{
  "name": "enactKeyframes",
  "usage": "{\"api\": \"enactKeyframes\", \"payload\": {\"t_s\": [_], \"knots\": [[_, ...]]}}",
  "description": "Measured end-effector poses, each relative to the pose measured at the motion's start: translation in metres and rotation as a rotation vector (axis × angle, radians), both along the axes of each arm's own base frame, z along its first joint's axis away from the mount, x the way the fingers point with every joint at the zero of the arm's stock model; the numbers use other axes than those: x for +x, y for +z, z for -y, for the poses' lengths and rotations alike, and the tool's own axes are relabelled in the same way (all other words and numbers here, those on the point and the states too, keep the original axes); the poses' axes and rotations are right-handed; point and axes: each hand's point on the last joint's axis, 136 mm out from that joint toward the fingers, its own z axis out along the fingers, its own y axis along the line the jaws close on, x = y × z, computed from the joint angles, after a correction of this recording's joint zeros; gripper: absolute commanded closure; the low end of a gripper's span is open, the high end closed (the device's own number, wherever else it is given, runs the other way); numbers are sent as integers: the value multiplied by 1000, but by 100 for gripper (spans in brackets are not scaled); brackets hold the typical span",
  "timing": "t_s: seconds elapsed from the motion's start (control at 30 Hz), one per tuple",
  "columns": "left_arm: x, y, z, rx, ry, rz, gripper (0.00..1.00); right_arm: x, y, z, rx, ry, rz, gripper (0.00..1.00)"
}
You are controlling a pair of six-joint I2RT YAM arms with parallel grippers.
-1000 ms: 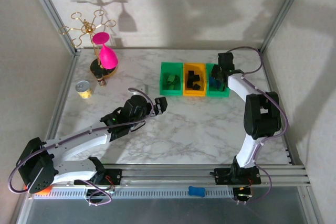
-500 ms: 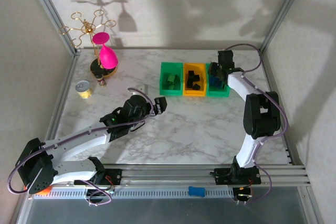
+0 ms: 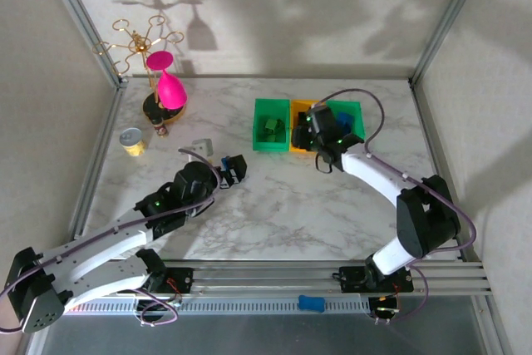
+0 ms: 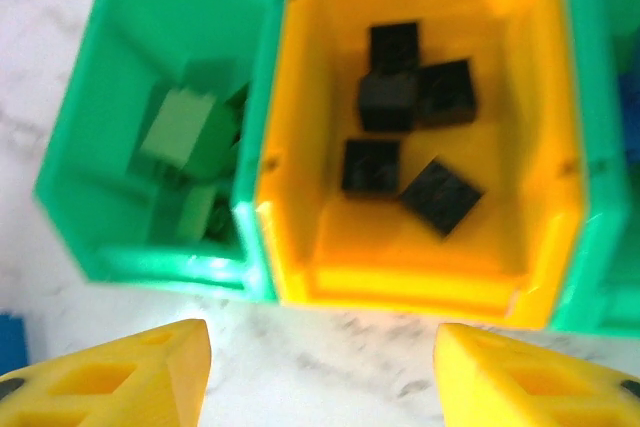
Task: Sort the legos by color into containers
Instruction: Place the lego in the container, then pick up the lego from the center of the table.
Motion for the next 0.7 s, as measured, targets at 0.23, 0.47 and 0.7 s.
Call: {"api": "enactKeyframes", "payload": {"t_s": [0.23, 0.47, 0.7], "knots": [[-12, -4, -24, -23, 66, -6, 0, -52, -13, -65, -5, 168, -26, 34], [-21, -16, -44, -50, 137, -29, 0, -81, -45, -112, -31, 305, -65, 33], [-25, -14, -58, -77, 196, -31, 0, -87, -78, -150, -55, 404, -102, 32]]}}
